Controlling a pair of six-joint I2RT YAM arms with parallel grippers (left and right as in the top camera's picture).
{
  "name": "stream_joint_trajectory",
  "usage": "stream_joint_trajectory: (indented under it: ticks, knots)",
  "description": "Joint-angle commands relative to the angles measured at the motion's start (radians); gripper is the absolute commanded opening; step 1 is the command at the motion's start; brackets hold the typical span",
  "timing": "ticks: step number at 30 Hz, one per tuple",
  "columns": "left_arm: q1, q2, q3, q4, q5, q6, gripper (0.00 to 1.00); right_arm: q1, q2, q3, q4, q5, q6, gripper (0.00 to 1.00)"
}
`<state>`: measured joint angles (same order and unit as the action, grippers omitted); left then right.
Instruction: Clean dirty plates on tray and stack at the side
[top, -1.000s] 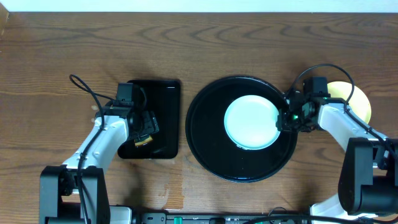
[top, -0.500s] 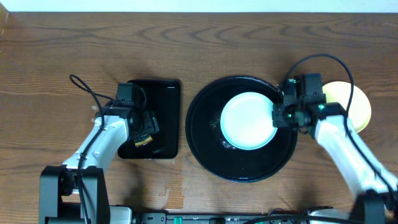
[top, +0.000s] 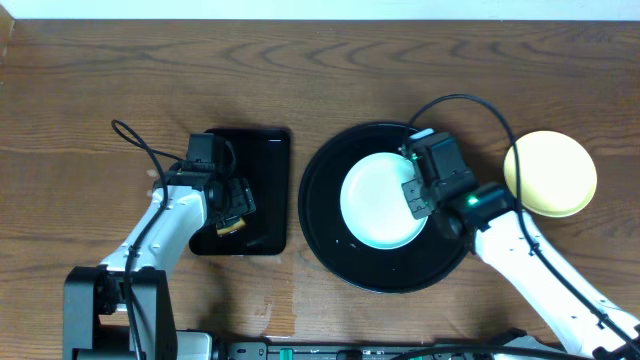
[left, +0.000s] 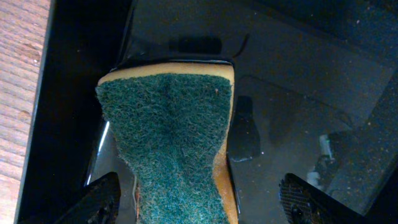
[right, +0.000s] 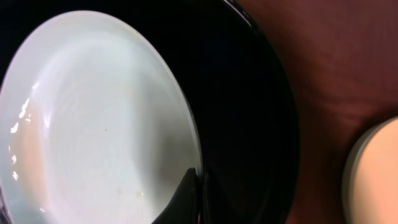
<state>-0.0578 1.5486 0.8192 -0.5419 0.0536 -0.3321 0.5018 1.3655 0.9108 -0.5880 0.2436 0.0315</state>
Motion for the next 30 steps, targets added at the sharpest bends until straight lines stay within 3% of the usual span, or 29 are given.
stream_joint_trajectory:
  ticks: [1, 12, 18, 22, 30]
  knots:
    - [0.002, 0.002, -0.005, -0.002, -0.001, 0.011, 0.83, 0.074, -0.016, 0.011, 0.005, 0.116, -0.042, 0.01]
    - [0.002, 0.002, -0.005, -0.002, -0.001, 0.011, 0.83, 0.274, -0.019, 0.033, 0.013, 0.147, -0.048, 0.01]
    - [0.002, 0.002, -0.005, -0.002, -0.001, 0.011, 0.82, 0.293, -0.019, 0.035, 0.019, 0.167, -0.042, 0.01]
    - [0.002, 0.002, -0.005, -0.002, -0.001, 0.011, 0.82, 0.239, 0.000, 0.035, 0.000, 0.059, -0.005, 0.01]
    - [0.002, 0.002, -0.005, -0.002, -0.001, 0.011, 0.83, -0.018, 0.107, 0.035, -0.023, -0.383, 0.019, 0.01]
